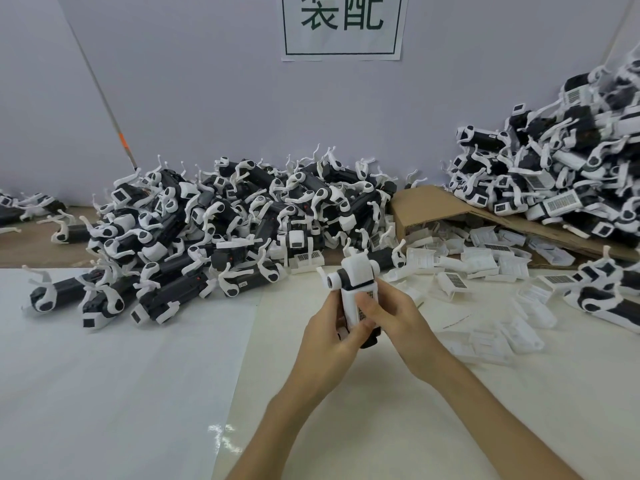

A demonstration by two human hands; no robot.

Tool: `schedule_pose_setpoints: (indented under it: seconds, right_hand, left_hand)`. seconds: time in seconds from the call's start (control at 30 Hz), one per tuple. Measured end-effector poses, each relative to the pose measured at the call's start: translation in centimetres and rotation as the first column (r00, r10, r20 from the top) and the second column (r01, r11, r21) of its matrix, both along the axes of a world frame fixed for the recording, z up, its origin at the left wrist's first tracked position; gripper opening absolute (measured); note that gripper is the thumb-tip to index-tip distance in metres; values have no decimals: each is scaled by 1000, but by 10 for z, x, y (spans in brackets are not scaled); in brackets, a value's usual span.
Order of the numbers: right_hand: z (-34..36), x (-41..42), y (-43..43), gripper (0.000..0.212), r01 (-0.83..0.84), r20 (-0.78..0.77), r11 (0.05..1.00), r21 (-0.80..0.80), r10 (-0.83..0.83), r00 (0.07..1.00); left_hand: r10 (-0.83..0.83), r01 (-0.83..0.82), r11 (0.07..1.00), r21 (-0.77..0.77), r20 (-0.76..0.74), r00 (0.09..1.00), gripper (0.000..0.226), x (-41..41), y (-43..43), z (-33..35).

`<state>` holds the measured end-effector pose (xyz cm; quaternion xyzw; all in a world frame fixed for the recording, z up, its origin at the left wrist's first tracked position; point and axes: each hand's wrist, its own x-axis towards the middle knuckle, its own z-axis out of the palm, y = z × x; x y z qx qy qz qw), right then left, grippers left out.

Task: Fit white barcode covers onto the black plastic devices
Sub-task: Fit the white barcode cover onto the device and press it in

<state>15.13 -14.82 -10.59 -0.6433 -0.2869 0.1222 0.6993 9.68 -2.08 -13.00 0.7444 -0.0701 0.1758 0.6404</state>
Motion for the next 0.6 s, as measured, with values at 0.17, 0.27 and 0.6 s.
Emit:
schedule_pose_setpoints:
  seconds: [0.17, 0.27, 0.6]
  right_hand:
    - [-4, 0, 2, 31, 49, 9, 998, 44, -50, 999]
    - [-7, -2, 4, 32, 77, 23, 995, 59, -78, 997]
    - [-6, 1, 2, 33, -11, -8, 1000, 21, 12, 1000]
  left_hand:
    - [55, -63, 990, 128, 69, 996, 30, -3, -5, 0]
    - [73, -85, 989, 120, 99, 992, 34, -6, -9, 2]
    - [74, -73, 995, 63, -5, 997, 34, 1, -3, 0]
